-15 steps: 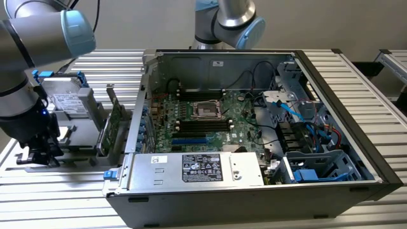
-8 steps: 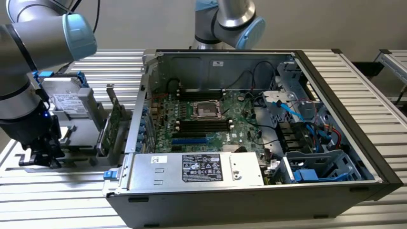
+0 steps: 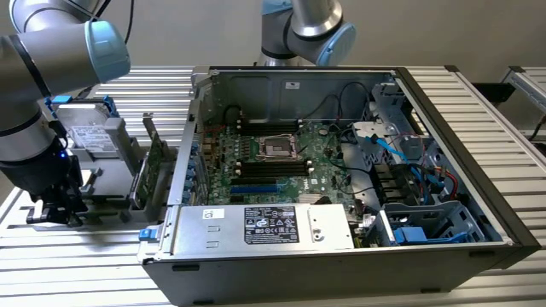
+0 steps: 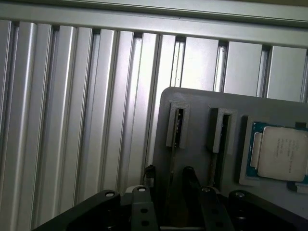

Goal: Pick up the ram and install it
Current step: 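Pick up the ram and move it above insertion slot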

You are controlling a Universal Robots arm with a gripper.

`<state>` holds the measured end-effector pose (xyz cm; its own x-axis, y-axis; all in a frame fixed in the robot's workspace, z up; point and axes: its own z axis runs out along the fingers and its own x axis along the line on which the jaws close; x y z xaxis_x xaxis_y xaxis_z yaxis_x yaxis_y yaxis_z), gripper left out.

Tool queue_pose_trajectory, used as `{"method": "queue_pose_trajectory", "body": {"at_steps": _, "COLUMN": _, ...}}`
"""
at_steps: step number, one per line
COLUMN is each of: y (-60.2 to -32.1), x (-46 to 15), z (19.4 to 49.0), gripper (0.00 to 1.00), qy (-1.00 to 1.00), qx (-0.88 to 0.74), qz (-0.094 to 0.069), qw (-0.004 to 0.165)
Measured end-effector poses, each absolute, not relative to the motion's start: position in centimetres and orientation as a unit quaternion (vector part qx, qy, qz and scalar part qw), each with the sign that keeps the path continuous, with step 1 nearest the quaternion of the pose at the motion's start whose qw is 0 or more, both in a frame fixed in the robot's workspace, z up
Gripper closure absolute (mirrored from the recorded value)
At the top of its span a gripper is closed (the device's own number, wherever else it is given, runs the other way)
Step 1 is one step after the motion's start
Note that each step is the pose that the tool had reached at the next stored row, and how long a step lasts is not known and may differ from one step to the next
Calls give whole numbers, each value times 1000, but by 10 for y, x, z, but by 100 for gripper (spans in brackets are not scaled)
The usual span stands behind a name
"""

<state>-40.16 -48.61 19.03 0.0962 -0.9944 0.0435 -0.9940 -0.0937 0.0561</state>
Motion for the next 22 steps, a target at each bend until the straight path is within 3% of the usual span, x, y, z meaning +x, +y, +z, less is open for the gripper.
{"method": "queue_pose_trajectory", "body": {"at_steps": 1, "y": -486, "x": -402, "z": 190, "gripper": 65, "qy": -672, "qx": 740, "qz": -3, "qw": 35}}
{"method": "queue_pose_trajectory", "body": {"at_steps": 3, "y": -486, "x": -402, "z": 190, "gripper": 78, "qy": -672, "qx": 739, "qz": -3, "qw": 35}}
{"method": "queue_pose_trajectory", "body": {"at_steps": 5, "y": -486, "x": -402, "z": 190, "gripper": 84, "qy": -672, "qx": 739, "qz": -3, "qw": 35}}
{"method": "queue_pose_trajectory", "body": {"at_steps": 22, "y": -486, "x": -402, "z": 190, "gripper": 84, "qy": -672, "qx": 739, "qz": -2, "qw": 36}}
